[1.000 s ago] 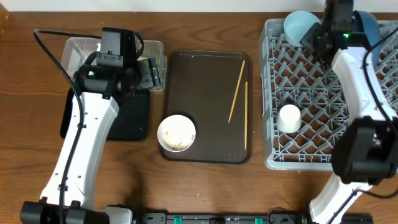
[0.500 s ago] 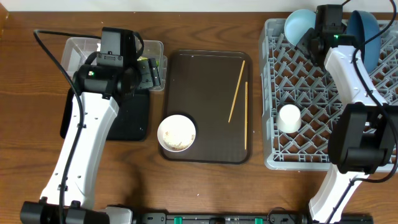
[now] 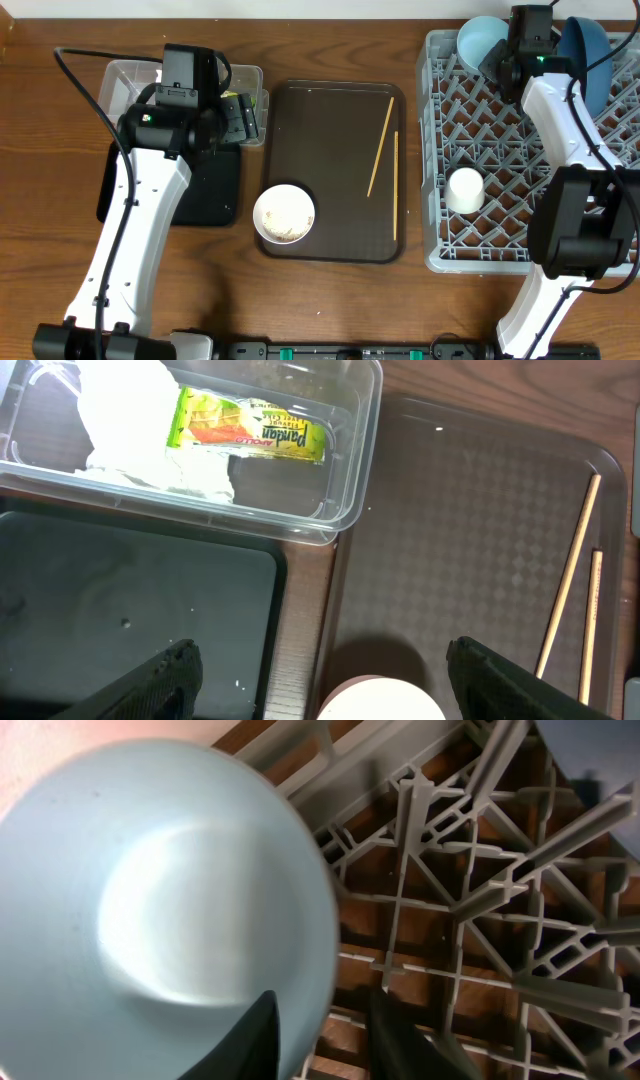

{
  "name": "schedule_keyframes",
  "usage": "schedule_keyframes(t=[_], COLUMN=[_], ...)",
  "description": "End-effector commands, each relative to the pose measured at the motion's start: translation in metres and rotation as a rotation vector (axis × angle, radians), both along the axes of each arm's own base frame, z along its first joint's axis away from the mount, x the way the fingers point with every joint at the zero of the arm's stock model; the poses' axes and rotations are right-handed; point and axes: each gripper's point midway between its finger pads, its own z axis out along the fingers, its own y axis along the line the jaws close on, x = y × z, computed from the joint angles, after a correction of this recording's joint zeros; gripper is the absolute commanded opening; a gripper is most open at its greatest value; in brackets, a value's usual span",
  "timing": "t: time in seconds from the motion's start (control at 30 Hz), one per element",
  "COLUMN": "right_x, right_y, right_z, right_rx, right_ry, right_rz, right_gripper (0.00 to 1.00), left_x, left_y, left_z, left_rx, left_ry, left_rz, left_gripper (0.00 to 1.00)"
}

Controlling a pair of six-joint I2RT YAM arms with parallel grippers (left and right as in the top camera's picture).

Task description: Sort waste into correct bins and load items into the dishwasher rack

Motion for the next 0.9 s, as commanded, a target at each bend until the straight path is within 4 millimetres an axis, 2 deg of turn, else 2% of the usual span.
schedule_keyframes(t=[0.0,0.17,0.5,0.67,0.87], right_x=[0.0,0.003,0.008,0.006,-0.006], right_y=[-0.002,-0.002,-0.002,0.0,0.003], right_z=[-0.003,-0.001,0.007,0.038,0.104], right_rx=[-0.016,-0.017,-0.047,-0.103,-0.227], right_ry=[0.006,-0.007,-0.033,-0.073,-0.16], right_rz=[-0.011,-0.011,0.027,0.091,0.136], right_gripper=[0.19,0.02,0.01,0.01,0.01], left_x=[-0.002,-0.002,-0.002,-0.002,-0.002], left_y=[0.002,0.002,0.002,0.002,0.002], left_z=[-0.007,-0.007,-0.007,-0.007,-0.007], left_rx=[0.015,0.015,0.015,0.015,0.015], left_ry=[0.019,0.02,0.019,0.019,0.019], left_rz=[-0.008,-0.008,-0.008,-0.008,-0.008], left_gripper=[0.81,0.81,0.81,0.81,0.81])
